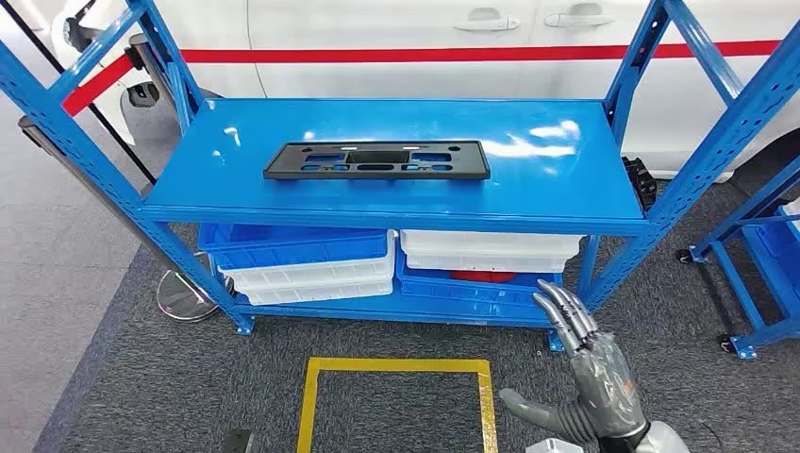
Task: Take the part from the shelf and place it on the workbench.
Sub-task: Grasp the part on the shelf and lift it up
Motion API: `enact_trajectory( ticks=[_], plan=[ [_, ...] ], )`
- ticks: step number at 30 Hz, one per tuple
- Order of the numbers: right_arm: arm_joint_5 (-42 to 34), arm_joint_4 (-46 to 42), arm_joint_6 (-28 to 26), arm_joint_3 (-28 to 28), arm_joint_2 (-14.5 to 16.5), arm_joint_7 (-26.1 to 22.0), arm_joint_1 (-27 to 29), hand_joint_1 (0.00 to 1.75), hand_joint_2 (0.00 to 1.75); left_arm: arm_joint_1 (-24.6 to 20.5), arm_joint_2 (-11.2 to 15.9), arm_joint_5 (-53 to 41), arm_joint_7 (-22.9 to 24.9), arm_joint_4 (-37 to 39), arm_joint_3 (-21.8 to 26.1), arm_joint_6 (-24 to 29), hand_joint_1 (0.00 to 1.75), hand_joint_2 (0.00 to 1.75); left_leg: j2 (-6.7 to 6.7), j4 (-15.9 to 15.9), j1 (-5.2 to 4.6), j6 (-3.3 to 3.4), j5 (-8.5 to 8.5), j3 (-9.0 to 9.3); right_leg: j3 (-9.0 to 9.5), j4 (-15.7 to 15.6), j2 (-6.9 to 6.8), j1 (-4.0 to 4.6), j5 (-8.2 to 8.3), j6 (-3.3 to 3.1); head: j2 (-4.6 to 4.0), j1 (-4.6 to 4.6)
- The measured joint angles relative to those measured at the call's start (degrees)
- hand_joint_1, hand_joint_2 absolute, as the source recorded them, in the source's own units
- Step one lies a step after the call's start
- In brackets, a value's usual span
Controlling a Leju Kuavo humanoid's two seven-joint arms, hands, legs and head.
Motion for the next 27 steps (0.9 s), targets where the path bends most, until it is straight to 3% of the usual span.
enact_trajectory(
  ticks=[2, 4, 7, 8, 9, 11, 12, 13, 14, 17, 19, 22, 24, 26, 27],
  plan=[
    [-0.6, 1.1, -0.5, 0.4, 0.3, 0.1, -0.9, 0.00, 0.00, -0.1, 0.1, -0.6, -0.1, 0.0, -0.8, 0.1, 0.00, 0.00, 0.05, -3.4, -0.34, 0.46, 1.06, 1.32, 0.03, 0.0, 0.02, 0.08, -0.03, 0.12, -0.01, 0.01],
    [-2.1, 3.1, -1.7, 0.9, 0.7, 0.2, -2.3, 0.00, 0.00, -0.4, 0.2, -1.1, -0.6, 0.0, -2.1, 0.0, 0.00, 0.00, 0.08, -7.0, -0.84, 0.85, 2.14, 2.64, 0.01, -0.2, 0.02, 0.15, 0.04, 0.64, -0.01, 0.01],
    [-4.9, 4.9, -2.9, 1.1, 1.1, 0.0, -3.0, 0.00, 0.00, -0.5, 0.2, -1.0, -1.3, 0.0, -3.2, -0.4, 0.00, 0.00, -0.03, -7.9, -0.82, 1.41, 2.69, 2.88, 0.13, -0.5, -0.12, 0.08, 0.10, 1.74, 0.00, 0.02],
    [-5.7, 5.2, -3.0, 1.1, 1.1, -0.2, -3.1, 0.00, 0.00, -0.5, 0.2, -0.9, -1.4, 0.0, -3.4, -0.5, 0.00, 0.00, 0.01, -8.4, -0.70, 1.76, 2.99, 3.06, -0.20, 0.3, -0.17, 0.10, -0.56, 1.94, 0.00, 0.03],
    [-6.2, 5.6, -3.1, 1.0, 1.1, -0.3, -3.2, 0.00, 0.00, -0.5, 0.1, -0.8, -1.5, 0.0, -3.5, -0.7, 0.00, 0.00, 0.06, -8.8, -0.58, 2.07, 3.26, 3.22, -1.10, 2.3, -0.22, 0.14, -1.84, 2.05, 0.00, 0.03],
    [-6.8, 6.4, -3.5, 1.0, 1.1, -0.8, -3.2, 0.00, 0.00, -0.6, 0.0, -0.1, -1.6, 0.0, -3.5, -1.3, 0.00, 0.00, 0.13, -9.0, -0.79, 2.43, 3.33, 3.25, -4.46, 9.2, -0.23, 0.16, -5.37, 2.09, -0.01, 0.03],
    [-6.8, 6.8, -3.7, 1.0, 1.1, -0.9, -3.2, 0.00, 0.00, -0.6, 0.0, 0.4, -1.7, 0.0, -3.5, -1.7, 0.00, 0.00, 0.13, -8.9, -0.94, 2.55, 3.26, 3.23, -6.17, 12.5, -0.23, 0.18, -6.49, 2.12, -0.01, 0.02],
    [-6.8, 7.3, -3.9, 1.1, 1.1, -1.1, -3.2, 0.00, 0.00, -0.5, 0.0, 1.1, -1.6, 0.0, -3.5, -1.9, 0.00, 0.00, 0.11, -8.9, -1.08, 2.64, 3.15, 3.26, -7.16, 14.3, -0.23, 0.18, -6.58, 2.13, -0.01, 0.02],
    [-6.8, 7.7, -4.0, 1.1, 1.2, -1.2, -3.2, 0.00, 0.00, -0.5, -0.1, 1.8, -1.4, 0.0, -3.5, -2.1, 0.00, 0.00, 0.08, -8.8, -1.18, 2.70, 3.02, 3.32, -7.10, 13.9, -0.24, 0.18, -5.54, 2.05, -0.01, 0.02],
    [-6.8, 8.8, -4.3, 1.5, 1.3, -1.2, -3.7, 0.00, 0.00, -0.6, -0.5, 3.4, -0.8, 0.0, -3.2, -2.4, 0.00, 0.00, -0.03, -8.3, -1.49, 2.50, 2.42, 3.67, -2.12, 3.4, -0.32, 0.40, -0.05, 1.34, -0.02, 0.03],
    [-6.8, 9.4, -4.5, 1.8, 1.6, -1.2, -4.2, 0.00, 0.00, -0.6, -0.7, 3.6, -0.6, 0.0, -3.0, -2.4, 0.00, 0.00, -0.03, -8.2, -1.61, 2.01, 2.14, 3.66, -0.30, -0.6, -0.36, 0.76, 0.84, 0.88, -0.01, 0.03],
    [-6.7, 10.0, -4.5, 2.2, 2.0, -1.2, -4.5, 0.00, 0.00, -0.7, -0.8, 3.9, -0.4, 0.0, -2.9, -2.4, 0.00, 0.00, -0.01, -8.1, -1.60, 1.11, 1.80, 3.81, 0.04, -1.3, -0.29, 0.69, 0.73, 0.34, -0.01, 0.02],
    [-6.7, 10.4, -4.6, 2.6, 2.3, -1.2, -4.9, 0.00, 0.87, -0.8, -0.8, 4.2, -0.4, 0.0, -2.9, -2.4, 0.00, 0.00, 0.01, -5.4, -1.53, 0.40, 0.25, 2.80, 0.68, -1.8, -0.40, 0.24, 0.68, -0.19, -0.01, 0.01],
    [-6.6, 10.8, -4.5, 3.2, 2.8, -1.2, -5.4, 0.00, 1.75, -0.7, -0.8, 4.4, -0.3, 0.0, -2.8, -2.5, 0.00, 0.00, 0.03, 1.8, -1.11, -0.26, -2.96, -0.89, 1.13, -2.0, -0.51, 0.16, 0.41, -0.55, -0.01, 0.01],
    [-6.4, 11.0, -4.4, 3.5, 3.1, -0.9, -5.7, 0.00, 1.75, -0.7, -0.8, 4.4, -0.4, 0.0, -2.8, -2.6, 0.00, 0.00, 0.04, 5.6, -0.89, -0.52, -4.25, -3.07, 1.27, -2.0, -0.48, 0.15, 0.25, -0.60, -0.01, 0.01]
  ],
)
